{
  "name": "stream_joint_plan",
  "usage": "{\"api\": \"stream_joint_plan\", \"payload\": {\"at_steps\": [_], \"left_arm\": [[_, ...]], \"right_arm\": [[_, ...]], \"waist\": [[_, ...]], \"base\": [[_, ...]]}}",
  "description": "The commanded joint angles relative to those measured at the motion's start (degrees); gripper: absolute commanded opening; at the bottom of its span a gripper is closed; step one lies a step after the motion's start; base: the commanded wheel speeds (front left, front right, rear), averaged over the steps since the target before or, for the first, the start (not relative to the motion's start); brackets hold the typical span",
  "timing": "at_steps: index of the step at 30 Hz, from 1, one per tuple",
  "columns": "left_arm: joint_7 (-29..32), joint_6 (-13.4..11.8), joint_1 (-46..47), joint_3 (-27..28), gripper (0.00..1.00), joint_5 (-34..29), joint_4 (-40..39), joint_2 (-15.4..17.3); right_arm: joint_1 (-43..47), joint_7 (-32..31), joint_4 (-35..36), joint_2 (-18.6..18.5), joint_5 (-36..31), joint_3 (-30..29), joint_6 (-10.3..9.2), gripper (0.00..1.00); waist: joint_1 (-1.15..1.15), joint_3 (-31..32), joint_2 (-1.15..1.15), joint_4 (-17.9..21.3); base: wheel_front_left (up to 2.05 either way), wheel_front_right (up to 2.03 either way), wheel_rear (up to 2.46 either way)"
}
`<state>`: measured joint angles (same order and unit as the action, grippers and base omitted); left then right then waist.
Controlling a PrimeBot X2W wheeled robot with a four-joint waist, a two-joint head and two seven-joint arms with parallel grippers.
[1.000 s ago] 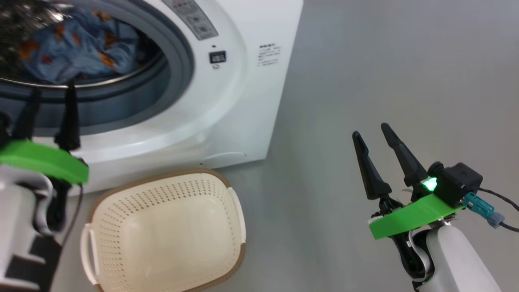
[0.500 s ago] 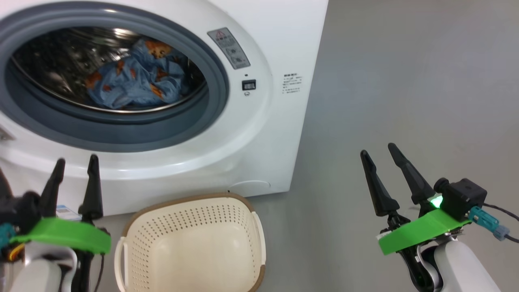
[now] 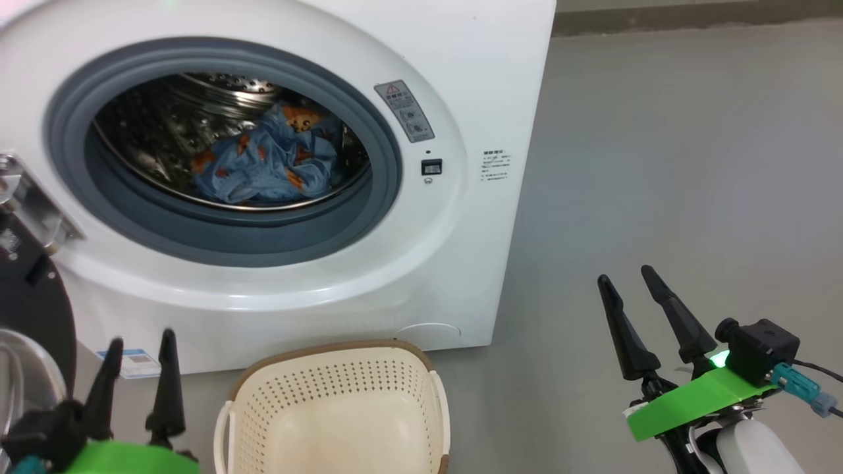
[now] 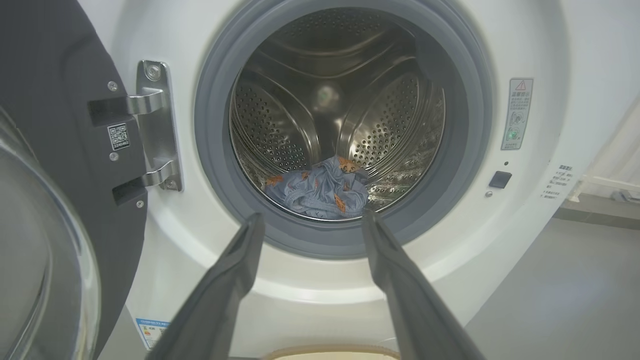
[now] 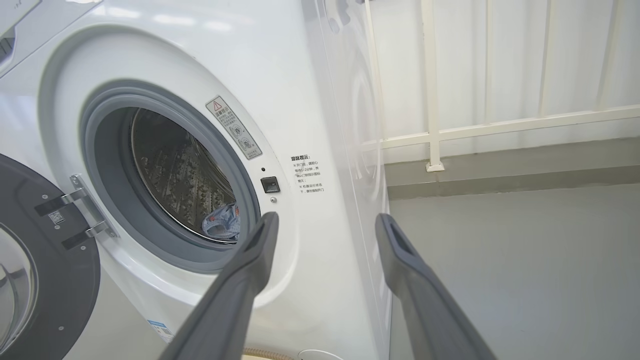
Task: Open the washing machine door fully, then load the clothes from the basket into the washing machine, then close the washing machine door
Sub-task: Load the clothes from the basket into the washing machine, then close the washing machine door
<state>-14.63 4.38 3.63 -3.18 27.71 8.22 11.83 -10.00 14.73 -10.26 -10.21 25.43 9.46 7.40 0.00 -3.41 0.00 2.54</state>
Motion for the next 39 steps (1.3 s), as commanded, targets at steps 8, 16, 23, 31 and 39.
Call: {"api": "stream_joint_plan", "payload": {"at_steps": [8, 16, 23, 31, 39], "left_arm": [[-0.37, 0.68, -2.28, 3.98, 1.0, -3.41, -2.25, -0.47], [-0.37, 1.82, -2.2, 4.75, 1.0, -4.68, -1.81, -1.46], [-0.37, 2.31, -2.13, 4.86, 1.0, -5.85, -1.04, -1.96], [-0.37, 2.69, -1.75, 5.26, 1.0, -6.57, -0.85, -2.39], [-0.37, 2.91, -1.61, 5.41, 1.0, -6.78, -0.76, -2.58]], "right_arm": [[0.24, 0.27, 1.78, -0.89, 0.82, 0.69, 0.09, 1.0], [0.15, 0.27, 1.48, -0.89, 0.79, 1.0, 0.09, 1.0], [-0.06, 0.27, 1.4, -1.22, 0.85, 1.26, 0.09, 1.0], [-0.14, 0.27, 1.27, -1.31, 0.83, 1.26, 0.09, 1.0], [-0.05, 0.27, 1.21, -1.37, 0.83, 1.46, 0.09, 1.0]], "waist": [[0.0, 0.07, 0.0, -1.65], [0.0, 0.37, 0.0, -2.01], [0.0, 0.71, 0.0, -1.84], [0.0, 0.58, 0.0, -1.71], [0.0, 0.63, 0.0, -1.5]], "base": [[0.0, 0.0, 0.0], [0.0, 0.0, 0.0], [0.0, 0.0, 0.0], [0.0, 0.0, 0.0], [0.0, 0.0, 0.0]]}}
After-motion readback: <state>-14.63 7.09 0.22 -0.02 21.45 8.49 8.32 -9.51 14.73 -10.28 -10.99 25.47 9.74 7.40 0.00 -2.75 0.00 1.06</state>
